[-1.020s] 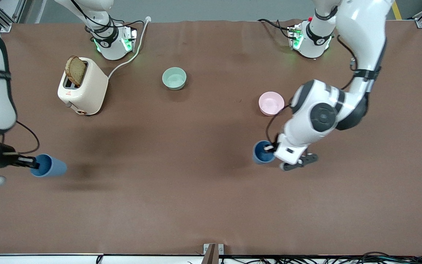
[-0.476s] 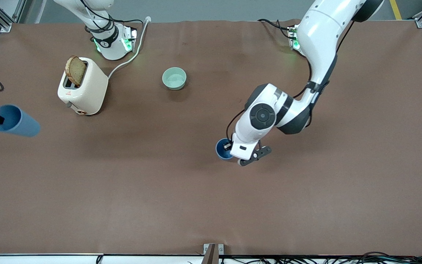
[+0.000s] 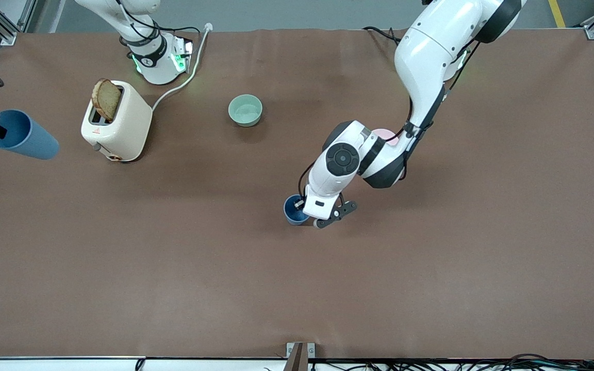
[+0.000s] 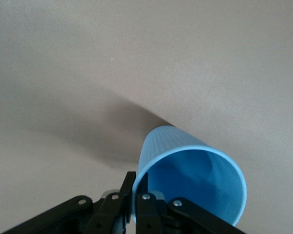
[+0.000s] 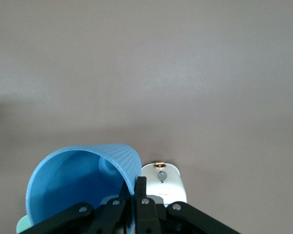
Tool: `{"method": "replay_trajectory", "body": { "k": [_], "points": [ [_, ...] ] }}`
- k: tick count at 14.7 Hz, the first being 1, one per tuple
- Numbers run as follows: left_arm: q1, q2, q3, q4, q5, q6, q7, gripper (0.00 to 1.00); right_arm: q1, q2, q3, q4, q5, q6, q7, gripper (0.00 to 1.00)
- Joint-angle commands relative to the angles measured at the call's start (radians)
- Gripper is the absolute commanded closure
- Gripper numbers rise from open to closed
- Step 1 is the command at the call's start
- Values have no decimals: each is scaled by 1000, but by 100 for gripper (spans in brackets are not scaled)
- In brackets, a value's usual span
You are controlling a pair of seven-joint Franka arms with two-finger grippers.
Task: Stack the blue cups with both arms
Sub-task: 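Set the left cup mid-table while the right gripper lifts its cup, then release the left cup while the right gripper carries its cup over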
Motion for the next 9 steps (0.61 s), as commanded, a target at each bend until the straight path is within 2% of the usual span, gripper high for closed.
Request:
{"method": "replay_trajectory", "body": {
  "k": [1, 4, 5, 6, 7, 8, 9],
  "points": [
    [-26, 33, 13, 25, 26, 4, -16, 100, 10, -19, 4, -28, -13, 6, 42, 96],
    [-29, 34, 13, 25, 33, 9, -15, 99, 11, -17, 4, -18, -4, 9, 42, 96],
    [-28, 34, 13, 25, 33, 9, -13, 90, 13, -17, 4, -17, -1, 9, 42, 96],
    [-25, 34, 13, 25, 33, 9, -13, 63, 13, -17, 4, -15, -1, 11, 42, 96],
    [-25, 29, 13, 25, 33, 9, -15, 24, 14, -17, 5, -14, 1, 11, 42, 97],
    [-20, 17, 14, 25, 37, 7, -13, 0, 24, -17, 4, -12, 4, 12, 43, 97],
    [-17, -6, 19, 27, 40, -2, -11, 0, 37, -17, 4, -12, 4, 12, 49, 100]
  ]
}}
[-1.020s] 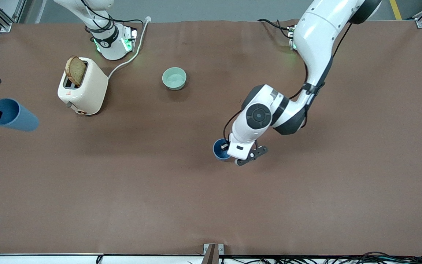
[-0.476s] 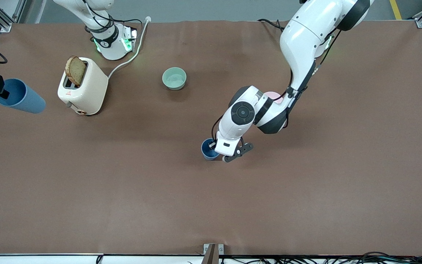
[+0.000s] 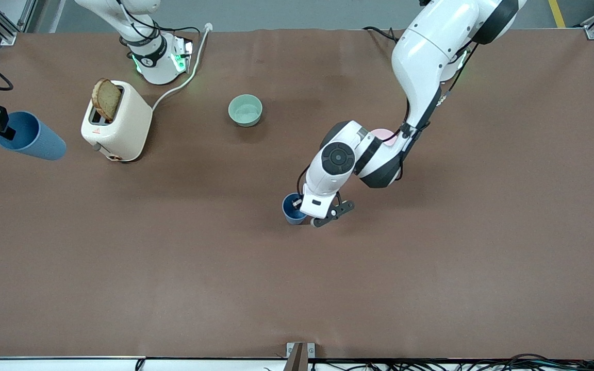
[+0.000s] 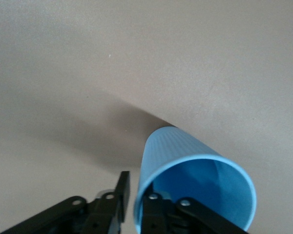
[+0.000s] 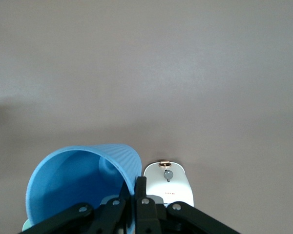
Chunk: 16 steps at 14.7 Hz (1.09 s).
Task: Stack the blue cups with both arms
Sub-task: 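Release the left cup while the right gripper carries its cup over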
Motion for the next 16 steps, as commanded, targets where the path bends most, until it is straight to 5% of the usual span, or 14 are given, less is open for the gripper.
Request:
{"method": "replay_trajectory", "body": {
  "k": [1, 7, 12, 16],
  "points": [
    [-4, -45, 26, 23, 21, -16, -8, 0, 38, -17, 2, -5, 4, 2, 39, 100],
    [126, -248, 43, 65, 20, -271, 100, 0, 282, 12, 0, -3, 71, 87, 291, 100],
    [300, -415, 37, 60, 23, -457, 364, 0, 549, 185, 0, -1, 74, 339, 659, 100],
    [431, -533, 42, 57, 24, -624, 624, 0, 655, 338, 0, 12, 90, 533, 847, 100]
  ]
}}
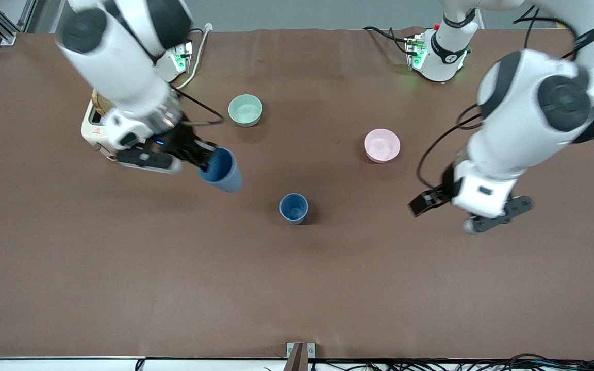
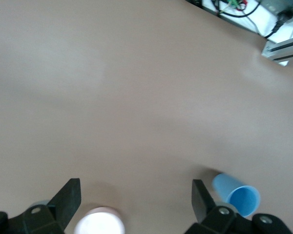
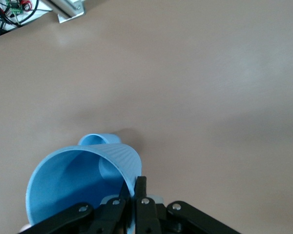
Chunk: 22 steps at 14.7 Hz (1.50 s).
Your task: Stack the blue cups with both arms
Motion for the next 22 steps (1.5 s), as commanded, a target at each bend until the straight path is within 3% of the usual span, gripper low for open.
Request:
{"method": "replay_trajectory", "body": {
  "k": [1, 4, 7, 10, 14, 22],
  "points": [
    [82, -101, -9, -31, 18, -103, 186, 0, 41, 97, -13, 50, 15, 56, 98, 100],
    [154, -178, -10, -33, 19, -176, 344, 0, 70, 223, -13, 117, 38, 79, 150, 100],
    [175, -248, 17, -75, 18, -211, 493, 0, 104, 283, -13, 116, 93, 211, 155, 100],
    [132, -336, 105, -172, 18, -210, 592, 0, 133, 309, -13, 116, 93, 224, 193, 100],
    [122, -414, 108, -269, 19, -206, 595, 0, 155, 324, -16, 94, 78, 222, 192, 100],
    [124, -414, 105, -258, 19, -231, 601, 0, 139, 324, -21, 88, 62, 214, 189, 100]
  ]
}}
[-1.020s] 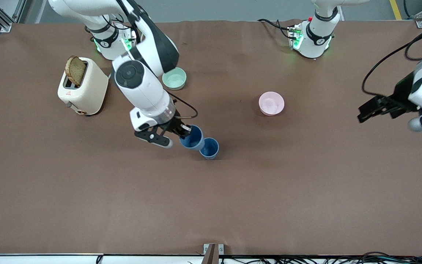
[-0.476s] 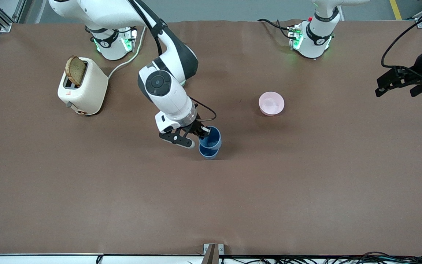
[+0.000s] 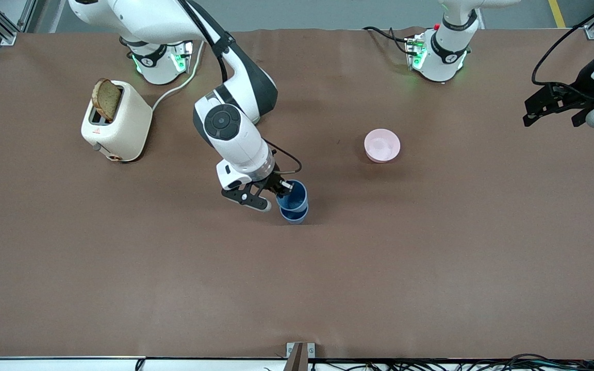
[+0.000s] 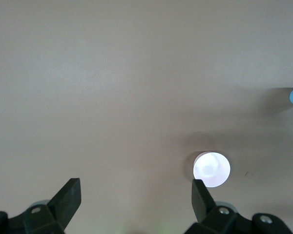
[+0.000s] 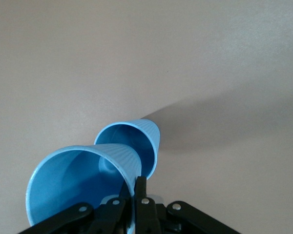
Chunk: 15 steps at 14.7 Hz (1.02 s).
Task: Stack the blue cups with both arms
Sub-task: 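Open the right gripper to release the stacked blue cup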
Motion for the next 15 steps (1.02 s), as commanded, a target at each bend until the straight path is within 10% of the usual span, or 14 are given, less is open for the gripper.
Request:
{"method": "replay_trajectory", "body": {
  "k": [1, 10, 13, 15],
  "points": [
    [-4, -19, 0, -11, 18, -13, 8, 0, -6, -5, 3, -3, -15, -2, 11, 100],
    [-3, -17, 0, -10, 18, -20, 3, 0, 5, 38, 0, -2, -95, 24, 14, 82],
    [-4, -17, 0, -7, 18, -20, -5, 0, 2, 47, 0, 4, -94, 38, 16, 32],
    [-4, -17, -2, 5, 18, -20, -5, 0, -11, 37, -2, 12, -95, 33, 4, 18]
  ]
}}
